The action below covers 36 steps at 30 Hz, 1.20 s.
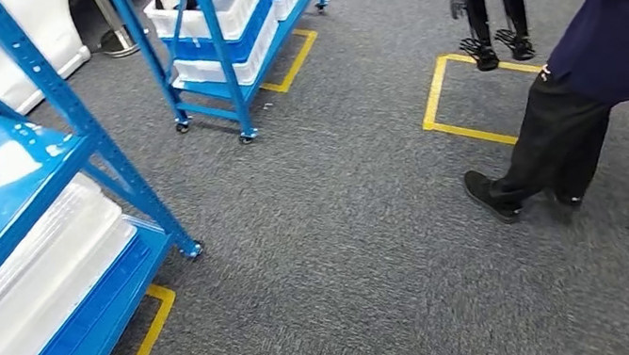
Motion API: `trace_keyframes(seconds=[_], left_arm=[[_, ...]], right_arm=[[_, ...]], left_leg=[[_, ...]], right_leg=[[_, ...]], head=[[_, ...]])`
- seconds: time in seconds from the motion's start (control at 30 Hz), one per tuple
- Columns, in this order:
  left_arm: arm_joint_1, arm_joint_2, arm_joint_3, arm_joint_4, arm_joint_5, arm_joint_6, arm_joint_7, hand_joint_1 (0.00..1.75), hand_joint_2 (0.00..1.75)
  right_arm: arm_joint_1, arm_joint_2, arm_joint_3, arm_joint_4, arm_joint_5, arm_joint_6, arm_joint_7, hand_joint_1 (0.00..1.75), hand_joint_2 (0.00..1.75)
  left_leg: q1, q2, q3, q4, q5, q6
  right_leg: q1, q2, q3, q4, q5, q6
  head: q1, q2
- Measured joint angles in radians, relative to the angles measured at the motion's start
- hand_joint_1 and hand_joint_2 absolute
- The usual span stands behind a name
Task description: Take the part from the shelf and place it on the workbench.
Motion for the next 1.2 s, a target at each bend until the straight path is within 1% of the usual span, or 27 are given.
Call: trace_keyframes(seconds=[0.03, 0.07, 0.13, 0.2, 0.23, 0.27, 0.3, 0.33, 0.37, 0.43, 0.5, 0.53, 0.57, 0.6, 0.67, 0.73, 0.8, 0.83, 0.9, 0.93, 0.97, 1.0, 1.03, 1.07, 1.1, 1.17, 1.2], left_arm=[[0.000, -0.001, 0.000, 0.000, 0.000, 0.001, 0.000, 0.00, 0.00], [0.000, -0.001, 0.000, 0.000, 0.000, 0.001, 0.000, 0.00, 0.00], [0.000, -0.002, 0.000, 0.000, 0.000, 0.001, 0.000, 0.00, 0.00], [-0.001, -0.003, 0.000, 0.000, 0.000, 0.001, 0.001, 0.00, 0.00], [0.000, -0.003, 0.000, 0.000, -0.001, 0.001, 0.002, 0.00, 0.00], [0.001, -0.003, 0.000, 0.000, -0.001, 0.001, 0.003, 0.00, 0.00], [0.004, -0.004, 0.000, 0.000, -0.002, 0.001, 0.003, 0.00, 0.00], [0.005, -0.005, 0.000, 0.000, -0.004, 0.002, 0.004, 0.00, 0.00], [0.005, -0.006, 0.000, 0.000, -0.005, 0.002, 0.004, 0.00, 0.00], [0.001, -0.008, 0.000, 0.000, -0.006, 0.004, 0.004, 0.00, 0.00], [-0.001, -0.008, 0.000, 0.000, -0.007, 0.004, 0.004, 0.00, 0.00], [0.001, -0.008, 0.000, 0.000, -0.008, 0.004, 0.004, 0.00, 0.00], [0.003, -0.008, 0.000, 0.000, -0.008, 0.004, 0.004, 0.00, 0.00], [0.005, -0.008, 0.000, 0.000, -0.008, 0.004, 0.004, 0.00, 0.00], [0.004, -0.008, 0.000, 0.000, -0.009, 0.004, 0.004, 0.00, 0.00], [0.003, -0.008, 0.000, 0.000, -0.009, 0.004, 0.004, 0.00, 0.00], [0.006, -0.008, 0.000, -0.001, -0.009, 0.005, 0.004, 0.00, 0.00], [0.007, -0.009, 0.000, -0.001, -0.009, 0.006, 0.003, 0.00, 0.00], [0.005, -0.010, -0.001, -0.002, -0.009, 0.009, 0.003, 0.00, 0.00], [0.003, -0.011, -0.001, -0.002, -0.009, 0.011, 0.003, 0.00, 0.00], [0.001, -0.011, -0.001, -0.002, -0.010, 0.012, 0.003, 0.00, 0.00], [0.000, -0.011, -0.001, -0.002, -0.010, 0.012, 0.003, 0.00, 0.00], [0.000, -0.011, -0.001, -0.002, -0.010, 0.013, 0.003, 0.00, 0.00], [0.001, -0.011, -0.001, -0.002, -0.010, 0.013, 0.003, 0.00, 0.00], [0.001, -0.012, -0.001, -0.002, -0.010, 0.013, 0.003, 0.00, 0.00], [0.000, -0.015, -0.001, -0.002, -0.011, 0.012, 0.003, 0.00, 0.00], [-0.001, -0.016, -0.001, -0.002, -0.011, 0.011, 0.004, 0.00, 0.00]], right_arm=[[0.000, 0.000, -0.001, 0.000, 0.001, 0.000, 0.000, 0.00, 0.00], [0.000, 0.000, -0.002, 0.000, 0.001, 0.000, 0.001, 0.00, 0.00], [0.003, 0.000, -0.002, 0.000, 0.002, 0.000, 0.001, 0.00, 0.00], [0.004, -0.001, -0.003, 0.001, 0.002, 0.001, 0.002, 0.00, 0.00], [0.003, -0.001, -0.004, 0.001, 0.002, 0.001, 0.002, 0.00, 0.00], [0.001, -0.001, -0.004, 0.001, 0.003, 0.001, 0.003, 0.00, 0.00], [0.000, -0.001, -0.004, 0.001, 0.003, 0.001, 0.003, 0.00, 0.00], [0.000, -0.001, -0.005, 0.001, 0.003, 0.002, 0.003, 0.00, 0.00], [0.001, -0.001, -0.005, 0.001, 0.004, 0.003, 0.003, 0.00, 0.00], [0.004, -0.001, -0.007, 0.001, 0.004, 0.005, 0.003, 0.00, 0.00], [0.006, -0.001, -0.008, 0.001, 0.004, 0.006, 0.003, 0.00, 0.00], [0.006, -0.001, -0.009, 0.001, 0.004, 0.007, 0.003, 0.00, 0.00], [0.005, -0.001, -0.009, 0.001, 0.004, 0.007, 0.003, 0.00, 0.00], [0.005, -0.001, -0.009, 0.001, 0.004, 0.008, 0.003, 0.00, 0.00], [0.004, -0.001, -0.009, 0.001, 0.004, 0.009, 0.003, 0.00, 0.00], [0.002, -0.001, -0.009, 0.001, 0.004, 0.009, 0.003, 0.00, 0.00], [-0.003, -0.001, -0.009, 0.001, 0.004, 0.009, 0.004, 0.00, 0.00], [-0.004, -0.001, -0.010, 0.001, 0.004, 0.009, 0.004, 0.00, 0.00], [-0.003, -0.001, -0.010, 0.001, 0.004, 0.009, 0.004, 0.00, 0.00], [-0.001, -0.001, -0.010, 0.001, 0.004, 0.009, 0.005, 0.00, 0.00], [0.001, -0.001, -0.011, 0.001, 0.004, 0.009, 0.005, 0.00, 0.00], [0.001, -0.001, -0.012, 0.001, 0.004, 0.009, 0.005, 0.00, 0.00], [0.002, -0.001, -0.013, 0.001, 0.004, 0.009, 0.005, 0.00, 0.00], [0.002, -0.001, -0.014, 0.001, 0.004, 0.009, 0.005, 0.00, 0.00], [0.002, -0.001, -0.015, 0.001, 0.004, 0.009, 0.005, 0.00, 0.00], [0.005, -0.002, -0.017, 0.001, 0.005, 0.009, 0.007, 0.00, 0.00], [0.007, -0.002, -0.018, 0.001, 0.005, 0.010, 0.008, 0.00, 0.00]], left_leg=[[0.001, -0.015, 0.001, 0.002, -0.001, -0.001], [0.002, -0.032, 0.002, 0.006, -0.004, -0.003], [0.004, -0.062, 0.000, 0.020, -0.013, -0.014], [0.006, -0.086, -0.009, 0.031, -0.018, -0.027], [0.007, -0.097, -0.014, 0.033, -0.018, -0.034], [0.010, -0.108, -0.018, 0.032, -0.016, -0.040], [0.011, -0.105, -0.020, 0.034, -0.018, -0.045], [0.011, -0.084, -0.027, 0.047, -0.027, -0.050], [0.010, -0.054, -0.042, 0.077, -0.046, -0.054], [0.009, 0.008, -0.098, 0.194, -0.110, -0.060], [0.010, 0.023, -0.151, 0.302, -0.149, -0.063], [0.010, 0.025, -0.153, 0.308, -0.140, -0.063], [0.009, 0.029, -0.135, 0.274, -0.114, -0.061], [0.009, 0.039, -0.099, 0.207, -0.077, -0.057], [0.001, 0.078, -0.032, 0.076, -0.029, -0.045], [-0.008, 0.097, -0.013, 0.031, -0.022, -0.033], [-0.006, 0.076, -0.011, 0.024, -0.016, -0.022], [-0.003, 0.065, -0.006, 0.016, -0.012, -0.016], [0.004, 0.043, 0.002, 0.003, -0.002, -0.005], [0.003, 0.032, 0.001, 0.001, 0.000, -0.002], [0.002, 0.019, 0.000, 0.002, 0.001, -0.001], [0.002, 0.005, -0.001, 0.003, 0.000, 0.000], [0.002, -0.010, 0.000, 0.005, 0.000, 0.000], [0.002, -0.026, 0.001, 0.007, -0.001, -0.001], [0.002, -0.043, 0.003, 0.009, -0.004, -0.003], [0.003, -0.073, 0.000, 0.019, -0.010, -0.011], [0.003, -0.086, -0.004, 0.023, -0.012, -0.016]], right_leg=[[-0.002, 0.002, -0.005, -0.001, 0.019, 0.002], [-0.005, 0.006, 0.008, -0.043, 0.056, 0.004], [-0.013, 0.047, 0.058, -0.172, 0.127, 0.006], [-0.015, 0.084, 0.084, -0.238, 0.148, 0.005], [-0.012, 0.087, 0.085, -0.240, 0.144, 0.001], [-0.011, 0.075, 0.085, -0.241, 0.146, -0.005], [-0.011, 0.062, 0.087, -0.245, 0.147, -0.012], [-0.011, 0.049, 0.090, -0.250, 0.149, -0.020], [-0.011, 0.034, 0.092, -0.254, 0.151, -0.027], [-0.006, 0.002, 0.093, -0.258, 0.150, -0.037], [-0.001, -0.032, 0.093, -0.258, 0.147, -0.041], [0.001, -0.048, 0.094, -0.258, 0.145, -0.041], [0.002, -0.061, 0.097, -0.258, 0.143, -0.041], [0.003, -0.074, 0.101, -0.258, 0.140, -0.039], [0.005, -0.096, 0.110, -0.258, 0.134, -0.032], [0.006, -0.114, 0.116, -0.259, 0.130, -0.022], [0.004, -0.124, 0.124, -0.262, 0.128, -0.011], [0.003, -0.110, 0.125, -0.256, 0.121, -0.006], [0.000, -0.051, 0.097, -0.188, 0.075, 0.001], [0.000, -0.021, 0.066, -0.126, 0.042, 0.002], [-0.001, -0.007, 0.031, -0.057, 0.012, 0.002], [-0.001, -0.001, 0.002, -0.006, -0.001, 0.003], [-0.001, 0.001, -0.013, 0.015, 0.006, 0.003], [-0.002, 0.003, -0.009, -0.006, 0.035, 0.003], [-0.003, 0.011, 0.012, -0.062, 0.078, 0.002], [-0.009, 0.068, 0.063, -0.192, 0.143, -0.001], [-0.010, 0.092, 0.077, -0.230, 0.156, -0.003]], head=[[0.000, 0.000], [0.000, 0.000], [0.000, 0.000], [0.000, 0.000], [0.000, 0.000], [-0.001, 0.000], [-0.001, 0.000], [-0.001, 0.000], [-0.002, 0.000], [-0.003, 0.000], [-0.003, 0.000], [-0.003, 0.000], [-0.003, 0.000], [-0.003, 0.000], [-0.003, 0.000], [-0.002, 0.000], [-0.002, 0.000], [-0.002, 0.000], [-0.001, 0.000], [-0.001, 0.000], [-0.001, 0.000], [-0.001, 0.000], [-0.001, 0.000], [-0.001, 0.000], [-0.001, 0.000], [-0.001, 0.000], [-0.001, 0.000]])
